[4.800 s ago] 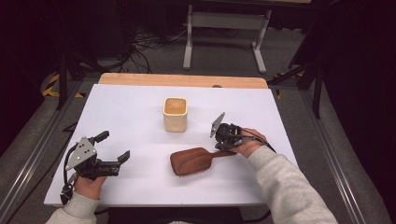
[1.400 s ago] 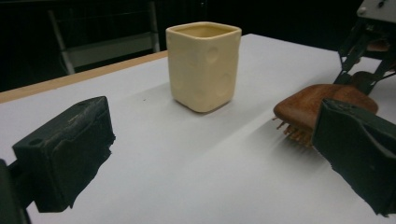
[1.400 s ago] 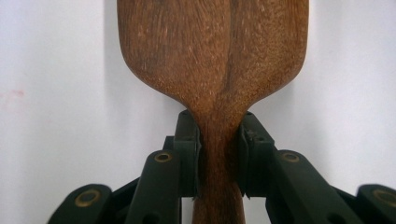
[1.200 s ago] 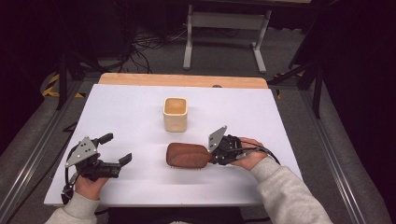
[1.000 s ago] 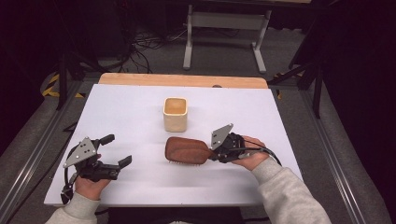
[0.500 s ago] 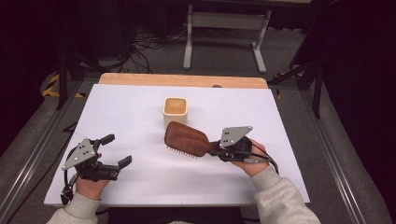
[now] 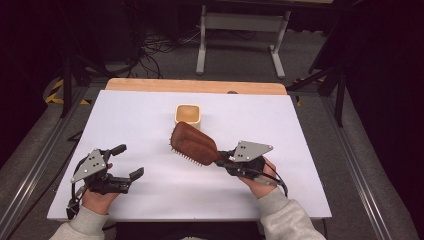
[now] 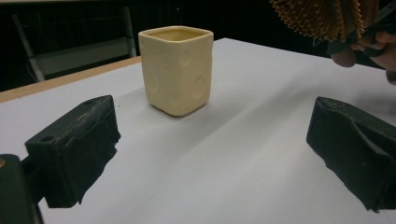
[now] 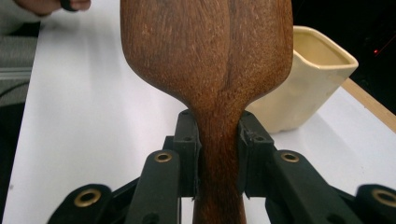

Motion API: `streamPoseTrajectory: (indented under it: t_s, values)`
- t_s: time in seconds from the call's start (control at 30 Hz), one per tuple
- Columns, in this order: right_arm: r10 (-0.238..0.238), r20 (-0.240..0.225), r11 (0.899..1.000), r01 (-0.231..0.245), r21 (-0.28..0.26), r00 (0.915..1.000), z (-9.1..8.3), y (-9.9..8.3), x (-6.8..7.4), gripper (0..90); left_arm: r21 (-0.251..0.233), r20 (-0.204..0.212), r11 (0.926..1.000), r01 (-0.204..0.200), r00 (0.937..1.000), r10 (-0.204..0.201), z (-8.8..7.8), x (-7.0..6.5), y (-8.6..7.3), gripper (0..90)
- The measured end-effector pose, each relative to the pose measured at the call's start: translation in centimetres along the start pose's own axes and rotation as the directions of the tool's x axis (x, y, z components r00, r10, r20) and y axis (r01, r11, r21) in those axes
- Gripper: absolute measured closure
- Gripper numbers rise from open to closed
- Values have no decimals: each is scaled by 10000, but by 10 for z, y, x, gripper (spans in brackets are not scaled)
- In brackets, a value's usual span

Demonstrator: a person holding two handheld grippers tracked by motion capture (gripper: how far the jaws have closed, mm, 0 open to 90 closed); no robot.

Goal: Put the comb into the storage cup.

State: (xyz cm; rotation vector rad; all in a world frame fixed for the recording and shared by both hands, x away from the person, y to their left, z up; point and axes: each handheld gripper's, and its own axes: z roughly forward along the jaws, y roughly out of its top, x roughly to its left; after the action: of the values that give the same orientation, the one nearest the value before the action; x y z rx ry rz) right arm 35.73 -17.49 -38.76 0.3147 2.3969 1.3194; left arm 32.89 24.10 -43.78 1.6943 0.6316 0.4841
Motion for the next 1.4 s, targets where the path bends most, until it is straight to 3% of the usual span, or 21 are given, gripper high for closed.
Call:
streamPoseTrajectory:
  t_s: [0.17,0.27,0.47,0.57,0.67,0.7,0.87,1.07,1.2,1.4]
  values:
    - [508,252,9965,-490,-681,9984,9,-6,7,728,26,-65,10000,10,10000,-10,1,0,0,0]
    - [334,368,9981,-314,-532,9988,13,-7,10,728,19,-23,10000,67,10000,-67,2,-1,0,0]
    - [538,411,9973,-516,-523,9977,18,-12,12,728,156,137,9997,194,9997,-196,5,-2,2,0]
    - [624,424,9967,-600,-552,9972,21,-15,10,728,431,353,9991,38,9994,-54,8,-2,3,3]
    - [640,464,9968,-616,-517,9969,22,-16,10,728,442,526,9986,281,9982,-304,12,-2,5,7]
    - [652,523,9968,-626,-490,9965,23,-17,10,728,401,749,9978,535,9956,-563,17,-1,9,7]
    - [667,643,9966,-635,-517,9957,23,-17,10,728,432,986,9961,766,9919,-806,26,-3,18,0]
    - [689,701,9964,-651,-551,9952,24,-18,10,729,464,1174,9972,589,9910,-640,43,-10,34,0]
    - [699,728,9962,-658,-575,9949,24,-18,11,729,539,1505,9958,738,9853,-811,56,-15,45,0]
    - [697,764,9959,-650,-625,9946,23,-18,10,728,763,1708,9948,679,9820,-802,68,-22,56,0]
